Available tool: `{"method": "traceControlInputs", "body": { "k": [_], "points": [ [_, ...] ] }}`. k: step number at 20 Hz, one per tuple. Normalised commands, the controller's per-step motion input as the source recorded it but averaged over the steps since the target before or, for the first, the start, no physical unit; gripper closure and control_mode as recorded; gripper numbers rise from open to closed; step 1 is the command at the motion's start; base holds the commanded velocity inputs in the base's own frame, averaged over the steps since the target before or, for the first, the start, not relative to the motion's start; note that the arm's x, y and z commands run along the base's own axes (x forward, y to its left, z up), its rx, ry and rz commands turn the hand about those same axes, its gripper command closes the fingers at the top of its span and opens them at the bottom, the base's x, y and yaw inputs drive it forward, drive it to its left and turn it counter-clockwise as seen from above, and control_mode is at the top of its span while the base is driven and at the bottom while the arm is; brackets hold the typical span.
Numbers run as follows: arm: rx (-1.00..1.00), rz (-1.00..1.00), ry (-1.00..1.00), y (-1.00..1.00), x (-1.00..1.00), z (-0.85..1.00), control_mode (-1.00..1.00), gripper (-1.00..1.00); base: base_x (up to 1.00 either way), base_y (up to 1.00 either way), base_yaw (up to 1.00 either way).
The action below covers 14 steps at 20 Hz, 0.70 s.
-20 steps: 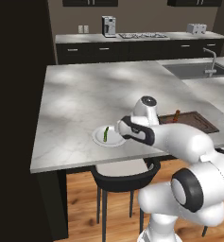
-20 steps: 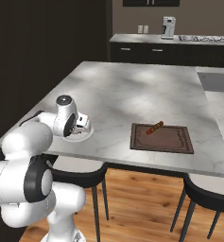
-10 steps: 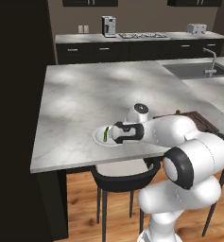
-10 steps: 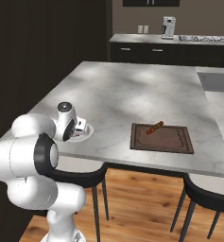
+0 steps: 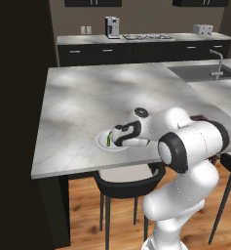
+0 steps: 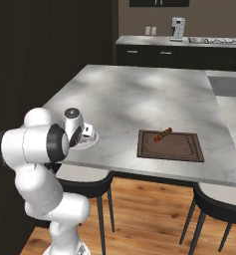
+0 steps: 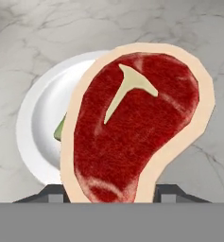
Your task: Create a steak meal by picking up the steak and asparagus from the tray and placing them on the plate. Leave the kebabs on the tray.
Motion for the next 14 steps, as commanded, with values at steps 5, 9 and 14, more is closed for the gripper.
{"method": "traceControlInputs", "body": {
  "k": [5, 9, 14],
  "points": [
    [0.0, 0.0, 0.0, 0.04, 0.3, -0.21, -1.0, 1.0, 0.0, 0.0, 0.0],
    [0.0, 0.0, 0.0, 0.03, 0.23, -0.27, -1.0, 1.0, 0.0, 0.0, 0.0],
    [0.0, 0.0, 0.0, 0.16, 0.17, -0.2, -1.0, 1.0, 0.0, 0.0, 0.0]
  ]
}}
